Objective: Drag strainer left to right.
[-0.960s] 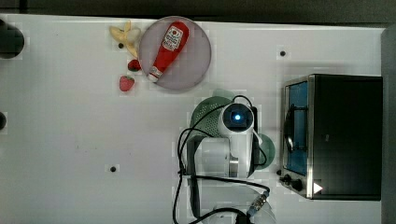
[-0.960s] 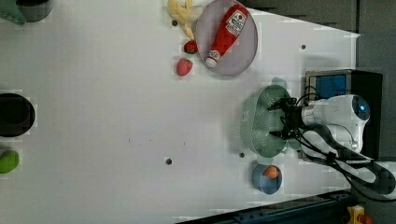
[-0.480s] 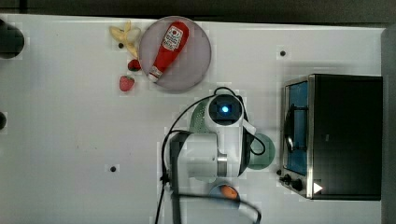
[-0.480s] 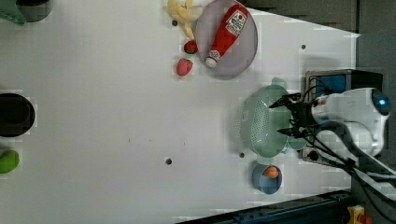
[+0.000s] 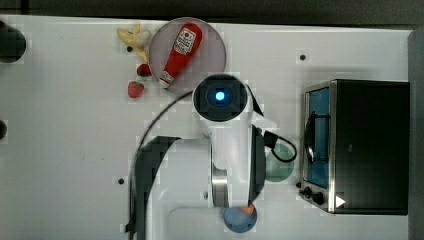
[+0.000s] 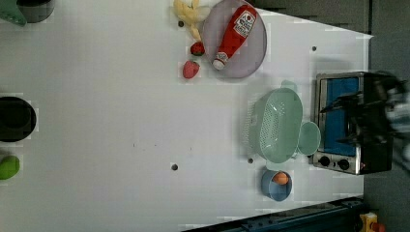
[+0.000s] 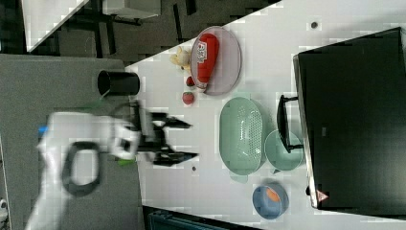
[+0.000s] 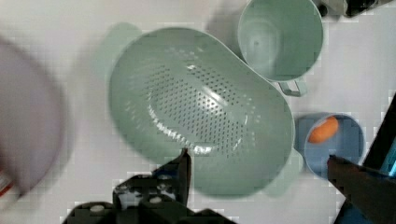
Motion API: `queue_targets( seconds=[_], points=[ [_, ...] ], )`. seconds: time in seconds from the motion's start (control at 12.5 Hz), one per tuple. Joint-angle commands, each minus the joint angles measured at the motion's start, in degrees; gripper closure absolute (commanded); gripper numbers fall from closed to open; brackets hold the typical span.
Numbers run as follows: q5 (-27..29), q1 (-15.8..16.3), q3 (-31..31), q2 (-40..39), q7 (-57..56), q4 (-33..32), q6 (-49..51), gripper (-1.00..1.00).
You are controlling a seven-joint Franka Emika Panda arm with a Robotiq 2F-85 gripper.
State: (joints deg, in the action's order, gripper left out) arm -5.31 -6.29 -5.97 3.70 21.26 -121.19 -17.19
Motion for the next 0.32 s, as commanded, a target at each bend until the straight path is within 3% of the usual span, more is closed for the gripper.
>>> queue_targets(
  seconds=[0.08, 0.32],
  points=[
    [5.7, -1.9, 2.4, 5.0, -15.3, 6.7, 7.4, -1.00],
    [5.7, -1.9, 2.5, 9.8, -20.3, 10.2, 13.1, -1.00]
  ],
)
